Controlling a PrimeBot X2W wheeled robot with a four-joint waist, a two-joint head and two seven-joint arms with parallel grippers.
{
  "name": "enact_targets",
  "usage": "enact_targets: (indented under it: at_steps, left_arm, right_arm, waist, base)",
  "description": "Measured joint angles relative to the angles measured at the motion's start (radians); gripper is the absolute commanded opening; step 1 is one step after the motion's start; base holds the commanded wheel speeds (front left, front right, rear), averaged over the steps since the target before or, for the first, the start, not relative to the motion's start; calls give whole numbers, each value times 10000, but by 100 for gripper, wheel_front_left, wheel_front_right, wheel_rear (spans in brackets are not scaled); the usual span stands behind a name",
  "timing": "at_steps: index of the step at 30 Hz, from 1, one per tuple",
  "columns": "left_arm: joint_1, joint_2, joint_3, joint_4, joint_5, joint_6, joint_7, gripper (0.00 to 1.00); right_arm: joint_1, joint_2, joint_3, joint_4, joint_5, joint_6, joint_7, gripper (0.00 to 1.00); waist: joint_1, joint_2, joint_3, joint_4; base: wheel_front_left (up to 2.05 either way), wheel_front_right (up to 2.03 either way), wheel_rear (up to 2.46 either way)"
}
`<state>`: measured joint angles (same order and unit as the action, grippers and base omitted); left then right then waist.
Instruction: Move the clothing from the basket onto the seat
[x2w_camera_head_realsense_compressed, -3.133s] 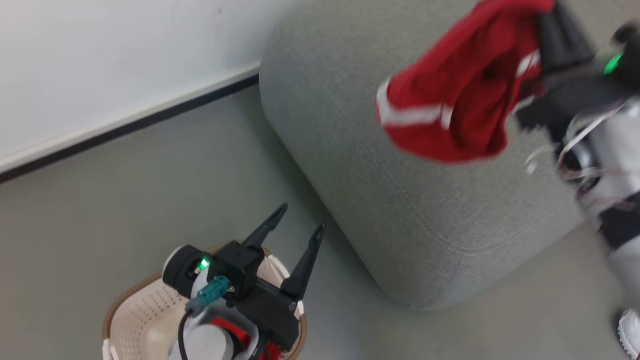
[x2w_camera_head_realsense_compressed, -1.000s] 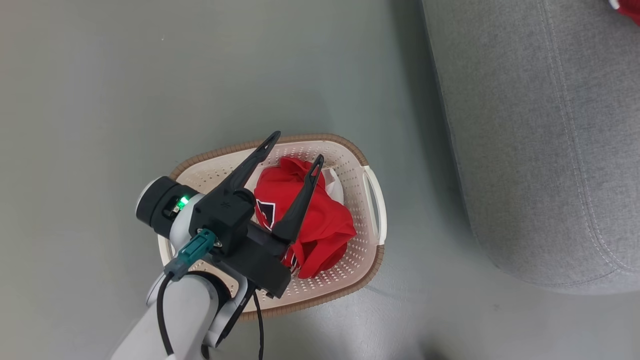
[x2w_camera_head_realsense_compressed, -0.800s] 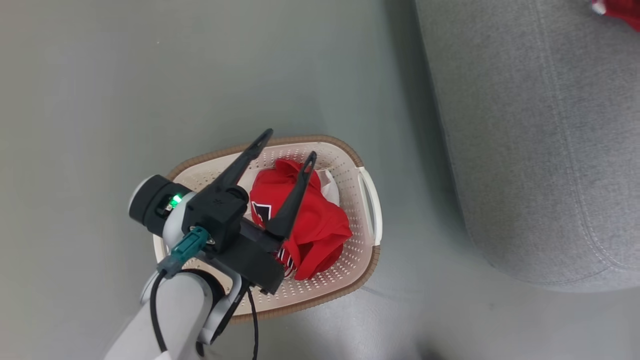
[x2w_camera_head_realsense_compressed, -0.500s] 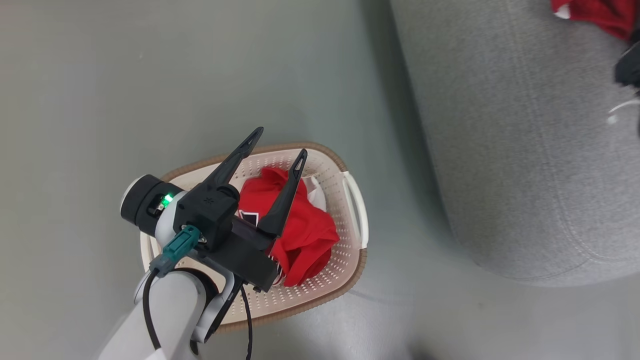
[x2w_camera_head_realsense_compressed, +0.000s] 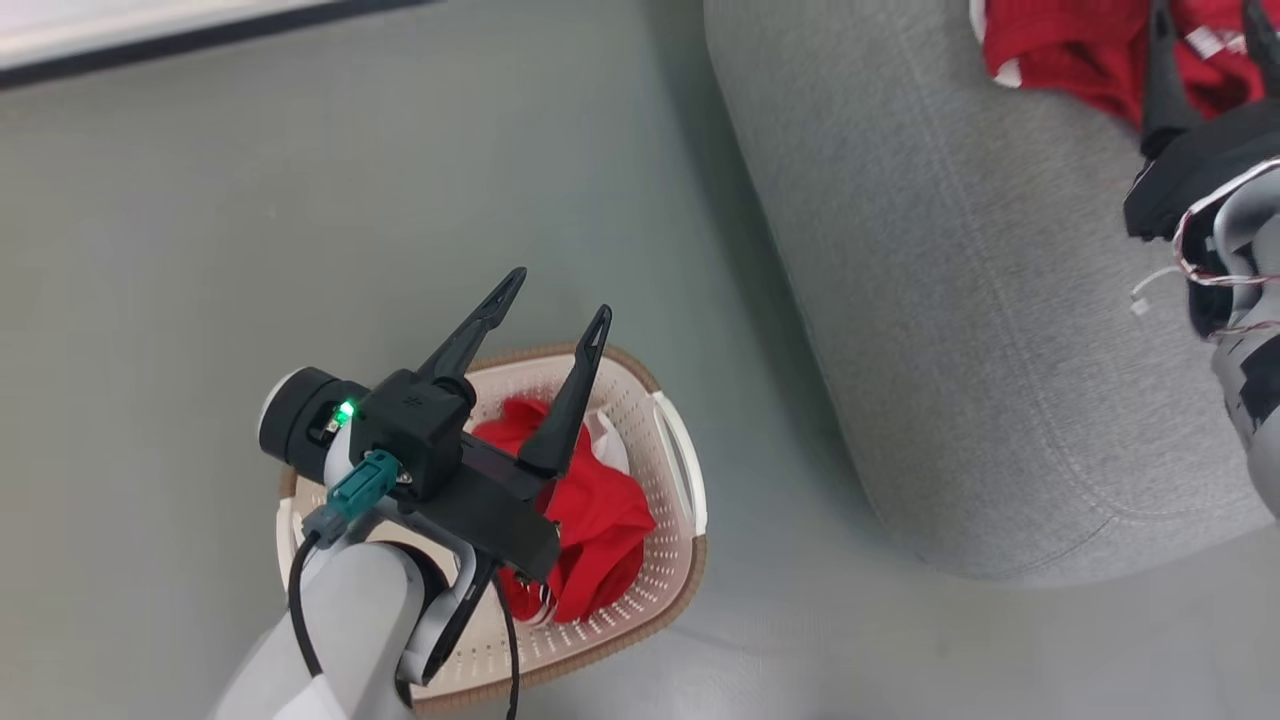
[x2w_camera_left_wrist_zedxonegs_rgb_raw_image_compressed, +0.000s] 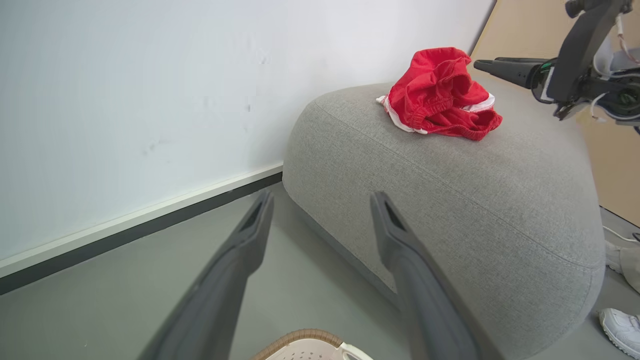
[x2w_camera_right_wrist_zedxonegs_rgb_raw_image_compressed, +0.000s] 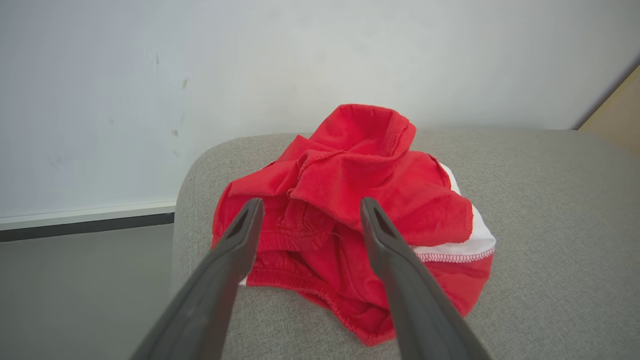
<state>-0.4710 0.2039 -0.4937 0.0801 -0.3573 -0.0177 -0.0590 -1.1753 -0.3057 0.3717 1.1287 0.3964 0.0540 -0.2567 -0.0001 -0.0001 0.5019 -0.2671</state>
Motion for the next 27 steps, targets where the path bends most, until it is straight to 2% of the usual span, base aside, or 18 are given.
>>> enact_targets:
  at_steps: [8,20,27]
  left_arm:
    - [95,-194,389,610,-247,90,-546,100]
    - [1351,-244,1035,1469,-813,454,-1290,100]
    - [2305,-157,1350,1735,-917,631,-1499,100]
  right_arm:
    - [661,418,161,-577,-190,79,0,100]
    - [3210,1210,284,-1946,-274,77,0,100]
    - [5262,1494,322,-3206,-368,-209,0,100]
  waist:
    - [0,0,-995,92]
    - [-2,-1,-2653,705]
    - [-2,-1,-3658,1157]
  base:
    - [0,0,0]
    - [0,0,0]
    - [0,0,0]
